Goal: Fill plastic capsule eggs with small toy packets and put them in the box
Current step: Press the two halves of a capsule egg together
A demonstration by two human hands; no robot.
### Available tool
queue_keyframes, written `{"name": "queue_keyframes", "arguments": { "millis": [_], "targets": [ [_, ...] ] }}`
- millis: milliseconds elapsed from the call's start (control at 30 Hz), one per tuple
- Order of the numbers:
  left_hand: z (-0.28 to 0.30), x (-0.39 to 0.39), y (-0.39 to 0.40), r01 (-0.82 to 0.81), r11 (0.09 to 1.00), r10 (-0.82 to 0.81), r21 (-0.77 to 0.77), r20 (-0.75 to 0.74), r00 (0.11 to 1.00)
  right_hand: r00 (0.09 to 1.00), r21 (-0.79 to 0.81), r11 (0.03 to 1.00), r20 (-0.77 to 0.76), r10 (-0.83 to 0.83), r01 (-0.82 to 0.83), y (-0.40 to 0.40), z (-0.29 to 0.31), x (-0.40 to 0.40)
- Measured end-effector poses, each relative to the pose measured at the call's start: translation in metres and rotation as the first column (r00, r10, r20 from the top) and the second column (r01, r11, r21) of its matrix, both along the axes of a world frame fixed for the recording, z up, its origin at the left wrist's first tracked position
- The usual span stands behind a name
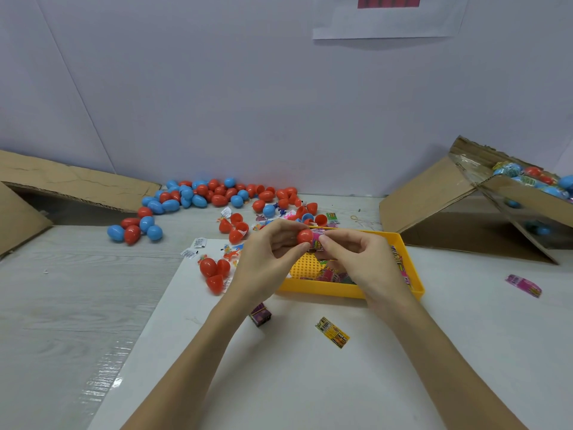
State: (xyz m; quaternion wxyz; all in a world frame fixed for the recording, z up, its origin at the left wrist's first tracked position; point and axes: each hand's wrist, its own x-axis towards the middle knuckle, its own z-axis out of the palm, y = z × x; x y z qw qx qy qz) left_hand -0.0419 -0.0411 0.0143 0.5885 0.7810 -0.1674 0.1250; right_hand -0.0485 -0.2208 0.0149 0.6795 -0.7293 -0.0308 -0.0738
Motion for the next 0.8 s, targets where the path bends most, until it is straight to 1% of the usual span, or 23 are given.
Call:
{"name": "queue_keyframes", "arguments": {
  "millis": [67, 200, 367, 500, 667, 800],
  "targets": [
    [-0.0001, -0.0002, -0.0005, -0.008, 1.000, 0.008, 0.008, 0.011, 1.000, 1.000, 0.016, 1.000, 0.001, -0.023, 0.023, 0.0011, -0.0007, 0.0000],
    [-0.0003, 0.0004, -0.0002, -0.015, 1.000, 0.015, -0.016, 0.015, 1.000, 0.991, -0.029, 0.994, 0.085, -0.104, 0.107, 0.0053, -0.0015, -0.0012],
    [0.0018, -0.0008, -0.0003, -0.008, 0.999, 0.009, -0.043, 0.014, 1.000, 0.985, -0.049, 0.992, 0.137, -0.109, 0.116, 0.0072, -0.0006, -0.0027],
    [0.0036, -0.0021, -0.0004, -0.004, 0.998, 0.004, -0.064, 0.005, 1.000, 0.983, -0.026, 0.992, 0.140, -0.116, 0.121, 0.0092, 0.0002, -0.0036],
    [0.0027, -0.0019, 0.0002, 0.015, 0.998, -0.013, -0.069, 0.026, 1.000, 0.989, -0.034, 0.996, 0.126, -0.076, 0.081, 0.0091, 0.0026, -0.0053],
    [0.0019, -0.0034, -0.0013, 0.013, 0.991, -0.005, -0.133, 0.057, 0.998, 0.993, -0.007, 0.998, 0.101, -0.067, 0.068, 0.0093, 0.0040, -0.0055]
  ]
}}
